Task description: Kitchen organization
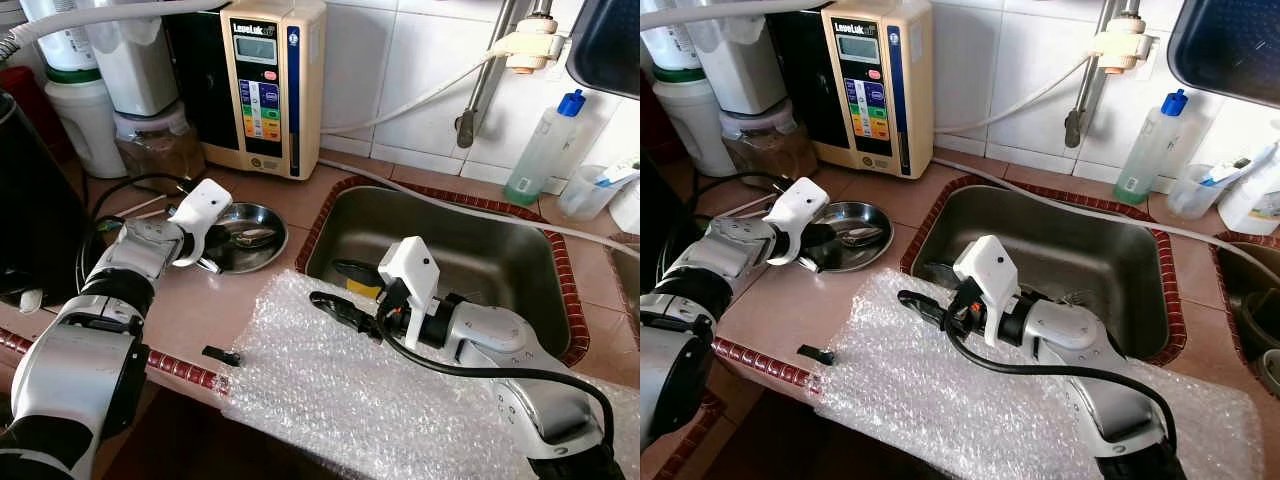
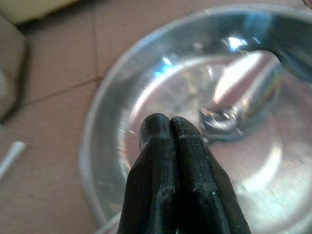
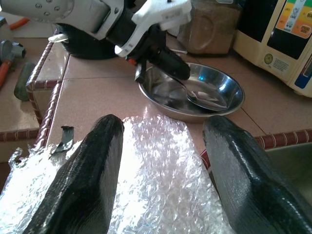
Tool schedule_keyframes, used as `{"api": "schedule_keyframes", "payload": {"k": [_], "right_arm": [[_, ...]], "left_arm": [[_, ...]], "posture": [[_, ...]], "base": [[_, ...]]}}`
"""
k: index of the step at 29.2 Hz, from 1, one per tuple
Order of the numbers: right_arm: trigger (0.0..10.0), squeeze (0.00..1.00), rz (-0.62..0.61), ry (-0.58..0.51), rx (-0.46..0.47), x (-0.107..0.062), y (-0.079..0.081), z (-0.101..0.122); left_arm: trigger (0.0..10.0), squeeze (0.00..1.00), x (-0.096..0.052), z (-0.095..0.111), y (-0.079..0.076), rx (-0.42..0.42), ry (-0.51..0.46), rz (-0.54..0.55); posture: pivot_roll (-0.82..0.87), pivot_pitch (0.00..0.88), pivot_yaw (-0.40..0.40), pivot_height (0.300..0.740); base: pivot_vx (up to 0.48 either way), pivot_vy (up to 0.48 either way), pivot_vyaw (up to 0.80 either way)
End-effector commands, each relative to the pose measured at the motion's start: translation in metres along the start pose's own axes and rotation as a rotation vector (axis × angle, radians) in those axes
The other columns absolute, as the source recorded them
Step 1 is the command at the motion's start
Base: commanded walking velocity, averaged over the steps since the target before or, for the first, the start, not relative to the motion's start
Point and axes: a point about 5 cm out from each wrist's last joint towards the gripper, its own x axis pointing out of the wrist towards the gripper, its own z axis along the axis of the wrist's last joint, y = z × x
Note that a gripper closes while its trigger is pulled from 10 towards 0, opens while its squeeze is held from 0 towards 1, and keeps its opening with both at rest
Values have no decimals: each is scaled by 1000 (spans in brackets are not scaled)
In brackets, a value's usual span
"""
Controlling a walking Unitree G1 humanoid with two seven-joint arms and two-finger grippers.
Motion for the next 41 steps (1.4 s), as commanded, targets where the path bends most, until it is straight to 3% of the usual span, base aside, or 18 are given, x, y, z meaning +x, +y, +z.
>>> {"api": "schedule_keyframes", "payload": {"k": [1, 8, 11, 12, 14, 15, 26, 41], "right_arm": [[10000, 0, -6, -5, -14, 1, -2, 2], [10000, 0, -12, -5, -15, 2, -3, 2], [10000, 0, -14, -5, -17, 3, -3, 1], [10000, 0, -17, -5, -18, 3, -3, 1], [10000, 0, -17, -5, -18, 3, -3, 1], [10000, 0, -20, -3, -20, 3, -4, 0], [10000, 0, -16, 3, -24, 3, -3, -1], [10000, 0, -15, 8, -29, 1, -2, -2]], "left_arm": [[0, 0, -6, 23, 12, 2, -81, 60], [0, 0, -14, 43, 26, -20, -179, 162], [0, 0, -17, 46, 29, 74, -181, 183], [9843, 114, -20, 47, 32, 144, -175, 180], [9843, 114, -20, 47, 32, 149, -174, 173], [10000, 1000, -21, 42, 33, 161, -150, 142], [10000, 1000, -18, 22, 21, 308, -69, -49], [10000, 1000, -15, 17, 17, 300, -43, -66]], "posture": [[10, 0, 25, 740], [15, 0, 24, 740], [13, 0, 25, 740], [16, 0, 24, 740], [16, 0, 24, 740], [19, 0, 25, 740], [19, 0, 25, 740], [10, 0, 29, 740]], "base": [[0, 0, 0], [0, 0, 0], [0, 0, 0], [0, 0, 0], [0, 0, 0], [0, 0, 0], [0, 0, 0], [0, 0, 0]]}}
